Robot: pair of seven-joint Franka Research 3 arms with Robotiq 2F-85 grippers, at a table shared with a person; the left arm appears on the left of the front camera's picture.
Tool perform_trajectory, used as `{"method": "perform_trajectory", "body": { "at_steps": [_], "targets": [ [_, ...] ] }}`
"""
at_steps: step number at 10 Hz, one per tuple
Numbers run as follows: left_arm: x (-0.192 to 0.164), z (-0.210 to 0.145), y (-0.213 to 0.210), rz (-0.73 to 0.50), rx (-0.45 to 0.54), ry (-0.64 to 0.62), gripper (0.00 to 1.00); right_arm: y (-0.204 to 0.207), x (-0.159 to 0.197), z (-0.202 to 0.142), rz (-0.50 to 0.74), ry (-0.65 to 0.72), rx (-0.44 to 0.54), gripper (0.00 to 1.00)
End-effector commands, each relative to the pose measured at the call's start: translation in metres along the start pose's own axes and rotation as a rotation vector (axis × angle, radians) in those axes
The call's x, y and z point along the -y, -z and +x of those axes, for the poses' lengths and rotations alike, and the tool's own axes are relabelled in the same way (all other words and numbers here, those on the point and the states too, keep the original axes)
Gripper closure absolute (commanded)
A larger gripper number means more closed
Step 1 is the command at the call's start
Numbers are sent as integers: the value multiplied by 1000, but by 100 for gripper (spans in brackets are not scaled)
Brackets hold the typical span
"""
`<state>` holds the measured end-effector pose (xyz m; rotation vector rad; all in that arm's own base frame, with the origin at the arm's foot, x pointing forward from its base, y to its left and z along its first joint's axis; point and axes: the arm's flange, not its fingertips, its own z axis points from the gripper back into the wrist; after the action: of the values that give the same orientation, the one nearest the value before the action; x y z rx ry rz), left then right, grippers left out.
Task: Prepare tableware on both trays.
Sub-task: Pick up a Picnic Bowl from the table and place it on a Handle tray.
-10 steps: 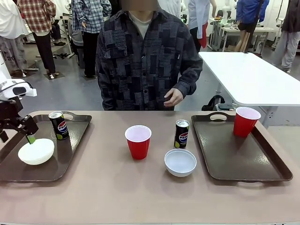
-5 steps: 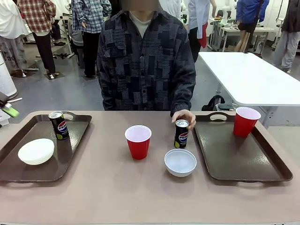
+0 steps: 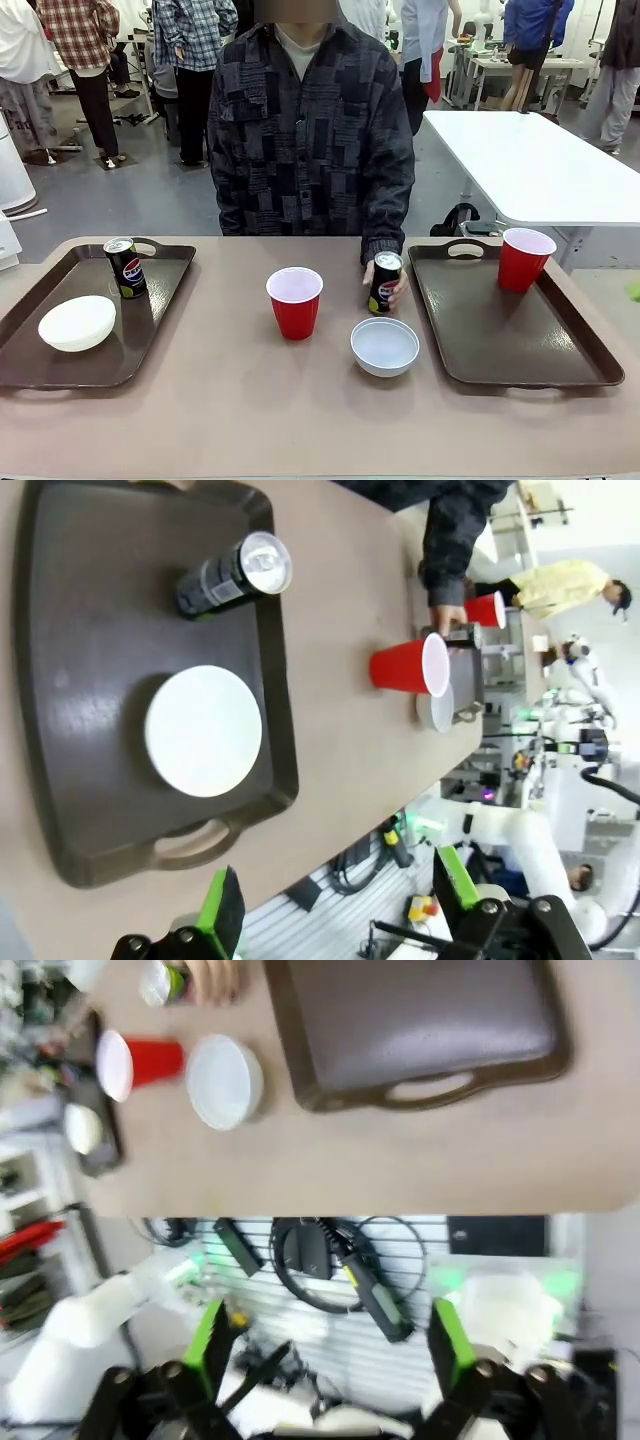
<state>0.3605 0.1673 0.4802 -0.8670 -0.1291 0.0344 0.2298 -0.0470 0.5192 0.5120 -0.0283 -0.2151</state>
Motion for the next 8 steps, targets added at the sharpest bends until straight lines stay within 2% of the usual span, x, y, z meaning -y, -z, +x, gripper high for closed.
{"method": "perform_trajectory", "body": {
  "at_steps": [1,3,6,7,8],
  "targets": [
    [-17,-4,-12,-58,24,9,0,53,-36,17,-74,-1,-8,0],
    [-32,-10,-20,-122,68,14,0,89,-68,25,-113,-21,-32,0],
    [-48,-11,-36,-128,117,-41,0,117,-79,31,-124,-25,-49,0],
    [-49,-9,-32,-78,103,7,0,110,-73,25,-57,-59,-136,0],
    [-45,-17,-31,-110,106,-47,0,96,-93,41,-145,-48,-53,0]
  ]
}}
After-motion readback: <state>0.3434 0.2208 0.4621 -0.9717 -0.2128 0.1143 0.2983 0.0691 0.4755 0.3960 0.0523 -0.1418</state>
